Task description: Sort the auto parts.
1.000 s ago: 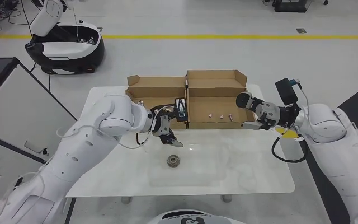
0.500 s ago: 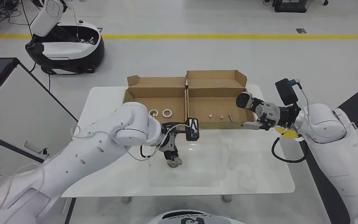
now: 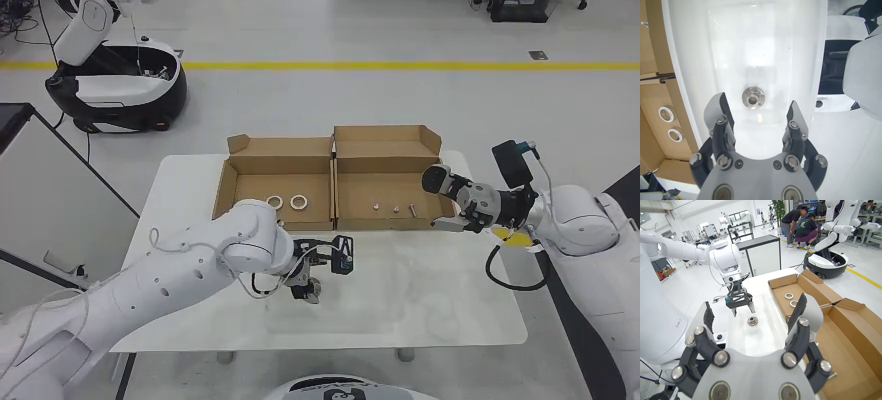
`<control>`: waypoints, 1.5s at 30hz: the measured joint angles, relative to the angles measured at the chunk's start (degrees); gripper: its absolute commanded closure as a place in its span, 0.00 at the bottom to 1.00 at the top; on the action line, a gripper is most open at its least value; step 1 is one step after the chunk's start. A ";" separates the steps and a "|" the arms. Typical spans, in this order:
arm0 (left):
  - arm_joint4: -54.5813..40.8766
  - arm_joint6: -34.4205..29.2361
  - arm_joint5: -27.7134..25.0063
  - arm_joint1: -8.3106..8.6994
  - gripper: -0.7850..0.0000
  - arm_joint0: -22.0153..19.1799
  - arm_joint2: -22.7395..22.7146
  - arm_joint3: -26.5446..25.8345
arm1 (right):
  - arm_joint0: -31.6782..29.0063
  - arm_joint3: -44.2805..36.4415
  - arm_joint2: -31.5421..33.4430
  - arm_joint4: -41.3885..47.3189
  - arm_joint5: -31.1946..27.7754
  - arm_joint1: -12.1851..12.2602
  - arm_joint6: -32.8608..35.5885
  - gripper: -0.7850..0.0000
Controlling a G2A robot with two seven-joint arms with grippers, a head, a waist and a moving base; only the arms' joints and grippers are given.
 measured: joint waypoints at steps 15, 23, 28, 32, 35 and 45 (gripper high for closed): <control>4.43 -0.95 0.97 -4.32 0.47 -1.47 6.31 7.11 | 0.00 0.00 0.00 0.00 0.00 0.00 0.00 0.00; 5.59 -1.62 2.27 -5.90 0.54 -1.76 7.48 9.91 | 0.00 0.00 0.00 0.00 0.00 0.00 0.00 0.00; 6.15 -2.19 2.56 -6.57 0.55 -1.65 8.03 10.89 | 0.00 0.00 0.00 0.00 0.00 0.00 0.00 0.00; 6.35 -2.58 2.59 -6.91 0.55 -1.58 8.20 11.35 | 0.00 0.00 0.00 0.00 0.00 0.00 0.00 0.00; 6.73 -2.75 2.73 -7.13 0.56 -1.64 8.41 11.53 | 0.00 0.00 0.00 0.00 0.00 0.00 0.00 0.00; 6.98 -2.78 2.77 -7.66 0.57 -1.85 8.75 12.38 | 0.00 0.00 0.00 0.00 0.00 0.00 0.00 0.00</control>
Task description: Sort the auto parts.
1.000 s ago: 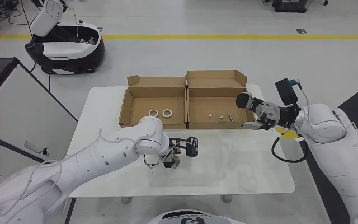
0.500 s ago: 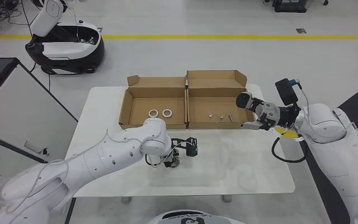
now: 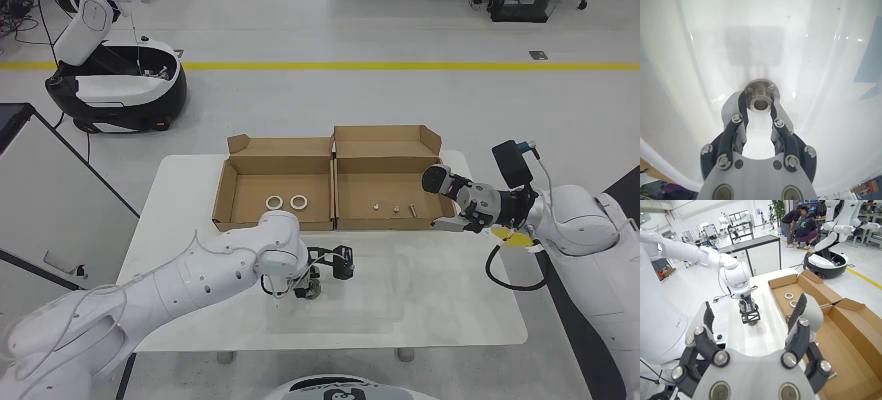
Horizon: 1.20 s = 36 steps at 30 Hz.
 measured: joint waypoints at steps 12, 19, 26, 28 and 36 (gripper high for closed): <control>-0.72 0.20 -0.20 -0.43 0.60 -0.80 1.12 1.15 | 0.00 0.00 0.00 0.00 0.00 0.00 0.00 0.00; -1.08 0.24 -0.24 -0.34 0.60 -1.21 1.14 1.22 | 0.00 0.00 0.00 0.00 0.00 0.00 0.00 0.00; -1.19 0.43 -0.43 -0.49 0.58 -1.35 1.85 1.57 | 0.00 0.00 0.00 0.00 0.00 0.00 0.00 0.00; -1.19 0.45 -0.45 -0.60 0.65 -1.44 2.05 1.74 | 0.00 0.00 0.00 0.00 0.00 0.00 0.00 0.00; -1.33 0.92 -0.37 -1.08 1.00 -2.19 1.55 3.12 | 0.00 0.00 0.00 0.00 0.00 0.00 0.00 0.00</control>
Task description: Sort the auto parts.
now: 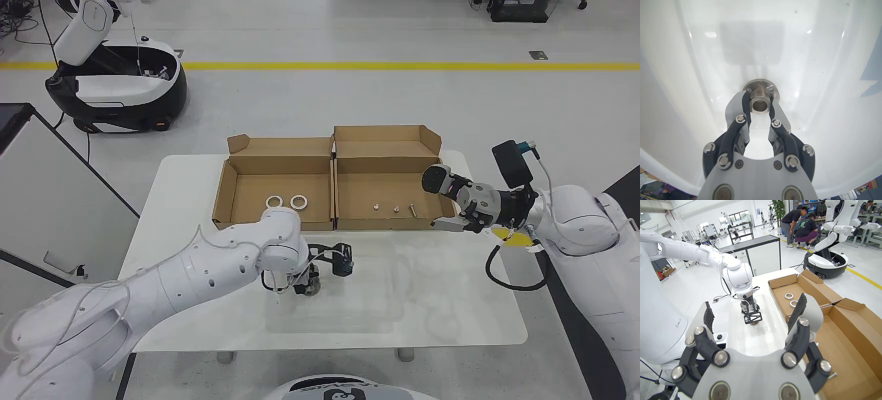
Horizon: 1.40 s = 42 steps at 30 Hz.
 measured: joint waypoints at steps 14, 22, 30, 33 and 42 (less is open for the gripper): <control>-5.51 -2.58 2.19 1.24 1.00 -1.73 -5.79 -6.02 | 0.00 0.00 0.00 0.00 0.00 0.00 0.00 0.00; -9.62 -5.98 5.41 3.71 1.00 -2.81 -10.59 -12.54 | 0.00 0.00 0.00 0.00 0.00 0.00 0.00 0.00; -11.40 -7.03 6.71 7.00 1.00 -2.26 -15.99 -16.68 | 0.00 0.00 0.00 0.00 0.00 0.00 0.00 0.00; -11.63 -5.75 6.14 8.49 1.00 -0.58 -19.49 -17.48 | 0.00 0.00 0.00 0.00 0.00 0.00 0.00 0.00; -20.46 3.22 -1.91 13.29 1.00 7.59 -33.43 -19.48 | 0.00 0.00 0.00 0.00 0.00 0.00 0.00 0.00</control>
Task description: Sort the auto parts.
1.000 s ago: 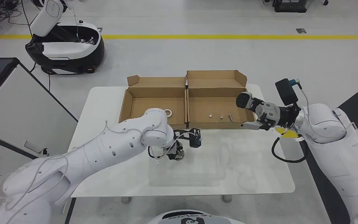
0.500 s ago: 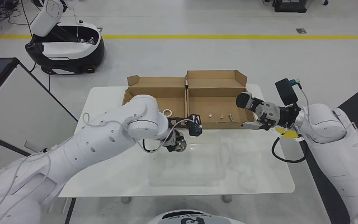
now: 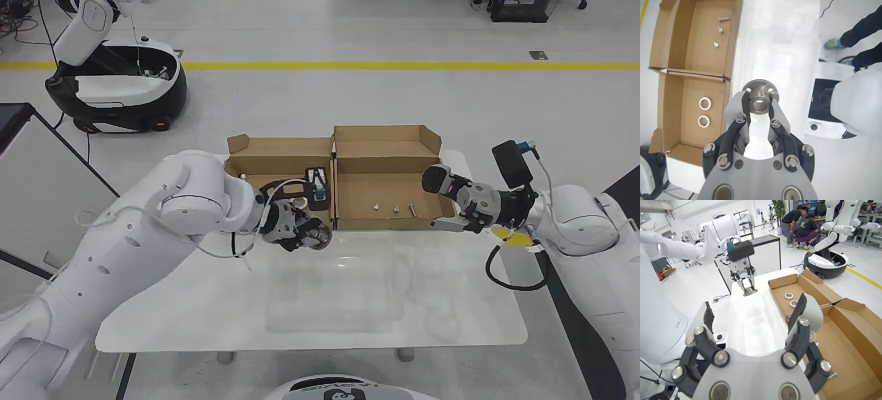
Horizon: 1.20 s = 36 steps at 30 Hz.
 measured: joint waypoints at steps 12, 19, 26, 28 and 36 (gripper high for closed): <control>-14.97 13.81 -15.75 4.25 1.00 11.57 -14.09 1.00 | 0.00 0.00 0.00 0.00 0.00 0.00 0.00 0.00; -21.65 23.46 -24.78 5.98 1.00 14.97 -17.26 1.34 | 0.00 0.00 0.00 0.00 0.00 0.00 0.00 0.00; -32.07 26.17 -24.62 5.63 1.00 16.47 -20.46 -1.97 | 0.00 0.00 0.00 0.00 0.00 0.00 0.00 0.00; -34.54 25.89 -24.62 5.21 1.00 16.56 -21.20 -2.84 | 0.00 0.00 0.00 0.00 0.00 0.00 0.00 0.00; -48.62 22.69 -24.62 1.88 1.00 18.05 -25.89 -4.99 | 0.00 0.00 0.00 0.00 0.00 0.00 0.00 0.00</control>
